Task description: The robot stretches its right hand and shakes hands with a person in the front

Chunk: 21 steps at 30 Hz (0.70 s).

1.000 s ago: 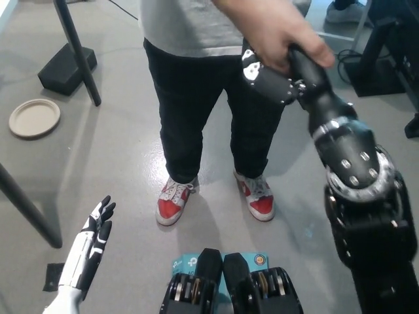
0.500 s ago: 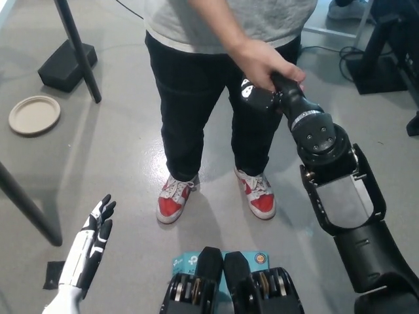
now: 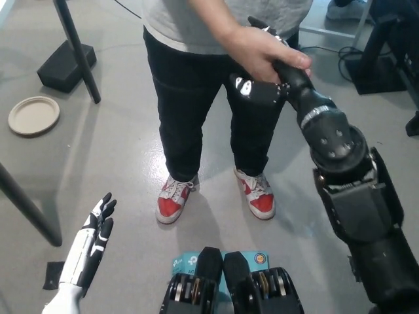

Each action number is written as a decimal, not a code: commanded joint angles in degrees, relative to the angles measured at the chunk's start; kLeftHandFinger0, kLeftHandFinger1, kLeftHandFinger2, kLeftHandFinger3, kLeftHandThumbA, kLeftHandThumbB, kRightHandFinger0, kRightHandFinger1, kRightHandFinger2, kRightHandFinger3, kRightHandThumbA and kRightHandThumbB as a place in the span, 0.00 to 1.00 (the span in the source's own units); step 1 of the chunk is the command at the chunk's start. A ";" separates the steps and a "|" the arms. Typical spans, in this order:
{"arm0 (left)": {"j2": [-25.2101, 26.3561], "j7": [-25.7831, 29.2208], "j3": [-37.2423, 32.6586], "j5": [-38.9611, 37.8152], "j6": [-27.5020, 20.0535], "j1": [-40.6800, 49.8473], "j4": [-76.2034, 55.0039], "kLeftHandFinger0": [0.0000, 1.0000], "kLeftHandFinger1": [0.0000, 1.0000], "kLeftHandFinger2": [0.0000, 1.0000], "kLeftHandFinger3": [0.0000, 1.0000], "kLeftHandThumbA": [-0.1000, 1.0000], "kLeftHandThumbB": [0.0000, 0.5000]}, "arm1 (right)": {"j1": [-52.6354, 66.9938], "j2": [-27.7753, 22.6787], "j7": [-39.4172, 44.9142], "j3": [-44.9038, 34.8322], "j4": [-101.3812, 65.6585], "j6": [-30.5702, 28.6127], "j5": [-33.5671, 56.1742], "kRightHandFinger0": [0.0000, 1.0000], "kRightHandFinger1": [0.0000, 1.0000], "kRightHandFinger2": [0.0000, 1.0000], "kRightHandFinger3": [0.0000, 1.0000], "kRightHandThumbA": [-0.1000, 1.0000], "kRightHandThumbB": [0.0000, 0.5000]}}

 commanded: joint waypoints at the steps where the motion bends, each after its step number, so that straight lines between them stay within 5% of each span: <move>1: 1.16 -0.49 -0.13 -0.35 -1.46 -0.81 -1.89 1.00 1.00 1.00 1.00 1.00 0.23 | 2.93 -3.26 2.45 0.67 -8.50 -1.55 0.05 1.00 1.00 1.00 1.00 1.00 0.94; 11: 1.38 -0.51 -0.30 0.30 -2.31 -1.41 -1.34 1.00 1.00 1.00 1.00 1.00 0.22 | 15.59 -9.85 2.11 -3.42 -22.33 -4.64 2.05 1.00 1.00 1.00 1.00 1.00 0.88; 21: 1.01 -0.69 -0.57 0.12 -1.55 -1.89 -1.25 1.00 1.00 1.00 1.00 1.00 0.25 | 27.67 -9.45 0.77 -9.72 -15.04 -9.51 8.23 1.00 1.00 1.00 1.00 1.00 0.77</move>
